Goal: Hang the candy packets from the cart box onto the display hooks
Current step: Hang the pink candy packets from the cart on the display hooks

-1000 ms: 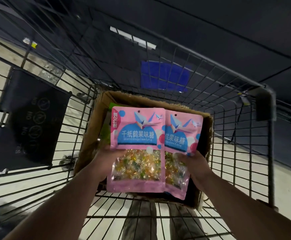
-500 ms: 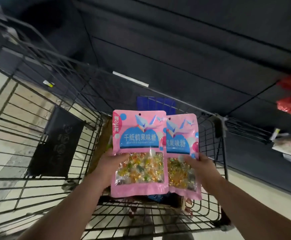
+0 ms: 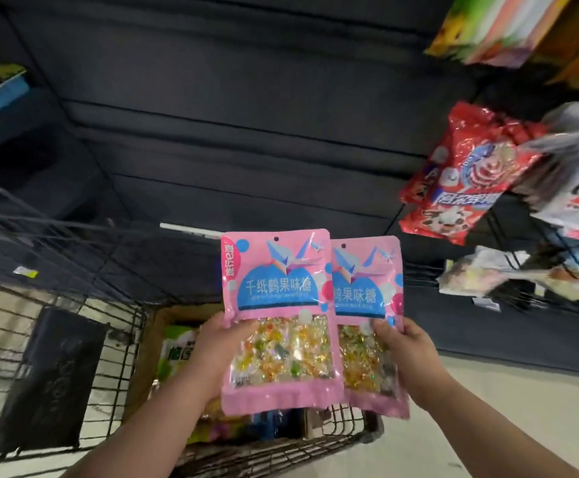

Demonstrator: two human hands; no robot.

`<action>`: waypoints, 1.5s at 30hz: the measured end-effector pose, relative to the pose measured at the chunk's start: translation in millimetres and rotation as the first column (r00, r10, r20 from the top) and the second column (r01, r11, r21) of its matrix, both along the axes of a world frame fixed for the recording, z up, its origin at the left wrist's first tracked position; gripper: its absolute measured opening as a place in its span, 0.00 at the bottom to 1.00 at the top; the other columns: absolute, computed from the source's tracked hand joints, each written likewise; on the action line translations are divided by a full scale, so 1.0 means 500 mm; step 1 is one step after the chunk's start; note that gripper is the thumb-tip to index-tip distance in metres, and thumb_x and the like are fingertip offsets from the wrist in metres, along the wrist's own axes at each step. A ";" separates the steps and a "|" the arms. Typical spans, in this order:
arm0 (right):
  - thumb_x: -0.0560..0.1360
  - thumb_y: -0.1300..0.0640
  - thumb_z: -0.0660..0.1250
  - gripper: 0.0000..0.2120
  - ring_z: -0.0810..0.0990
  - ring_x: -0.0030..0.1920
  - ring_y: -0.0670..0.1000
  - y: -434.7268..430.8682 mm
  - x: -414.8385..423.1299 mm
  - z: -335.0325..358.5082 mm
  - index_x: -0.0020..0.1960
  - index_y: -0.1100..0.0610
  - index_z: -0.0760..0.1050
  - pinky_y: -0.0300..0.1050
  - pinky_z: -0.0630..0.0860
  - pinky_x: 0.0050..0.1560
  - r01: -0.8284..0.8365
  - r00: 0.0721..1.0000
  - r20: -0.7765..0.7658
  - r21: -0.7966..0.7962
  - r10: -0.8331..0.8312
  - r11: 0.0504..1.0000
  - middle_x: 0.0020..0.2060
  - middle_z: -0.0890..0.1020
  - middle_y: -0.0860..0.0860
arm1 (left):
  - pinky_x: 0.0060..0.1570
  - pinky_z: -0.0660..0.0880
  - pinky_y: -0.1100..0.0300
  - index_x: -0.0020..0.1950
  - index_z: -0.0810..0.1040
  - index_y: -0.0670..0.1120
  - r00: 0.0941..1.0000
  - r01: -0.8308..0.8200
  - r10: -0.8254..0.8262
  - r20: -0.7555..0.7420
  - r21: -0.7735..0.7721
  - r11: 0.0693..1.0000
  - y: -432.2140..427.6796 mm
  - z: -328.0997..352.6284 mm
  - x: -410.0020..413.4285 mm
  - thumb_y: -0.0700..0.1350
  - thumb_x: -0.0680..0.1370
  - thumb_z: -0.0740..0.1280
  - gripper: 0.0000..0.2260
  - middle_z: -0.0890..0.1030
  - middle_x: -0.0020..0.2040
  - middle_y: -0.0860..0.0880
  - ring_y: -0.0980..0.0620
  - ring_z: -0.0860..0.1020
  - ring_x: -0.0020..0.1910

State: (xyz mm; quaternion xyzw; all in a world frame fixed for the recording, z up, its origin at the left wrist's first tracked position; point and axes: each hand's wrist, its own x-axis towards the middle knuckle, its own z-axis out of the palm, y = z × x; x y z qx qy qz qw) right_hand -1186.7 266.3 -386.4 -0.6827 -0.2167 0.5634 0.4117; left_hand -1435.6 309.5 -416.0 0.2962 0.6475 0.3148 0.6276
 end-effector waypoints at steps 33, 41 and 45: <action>0.76 0.59 0.67 0.04 0.85 0.36 0.54 -0.832 0.807 0.228 0.48 0.60 0.78 0.47 0.79 0.39 0.703 0.618 0.086 0.383 -0.781 0.599 0.35 0.86 0.54 | 0.54 0.78 0.37 0.56 0.79 0.41 0.710 0.646 -0.699 0.091 0.310 0.697 -0.505 0.268 1.021 0.35 0.76 0.68 0.10 0.85 0.48 0.39 0.38 0.83 0.49; 0.76 0.61 0.68 0.05 0.84 0.40 0.58 -0.836 0.953 0.244 0.48 0.63 0.79 0.53 0.82 0.45 0.771 0.502 0.118 0.389 -0.857 0.505 0.39 0.85 0.58 | 0.54 0.75 0.32 0.55 0.80 0.41 0.614 0.730 -0.784 0.086 0.317 0.606 -0.466 0.254 1.221 0.37 0.75 0.69 0.09 0.84 0.50 0.36 0.35 0.82 0.50; 0.75 0.64 0.67 0.04 0.82 0.36 0.56 -0.813 1.046 0.269 0.48 0.64 0.78 0.50 0.81 0.40 0.795 0.434 0.136 0.409 -0.891 0.449 0.38 0.84 0.60 | 0.55 0.74 0.36 0.54 0.81 0.42 0.589 0.741 -0.805 0.069 0.351 0.572 -0.417 0.254 1.339 0.38 0.72 0.72 0.11 0.83 0.49 0.34 0.34 0.80 0.48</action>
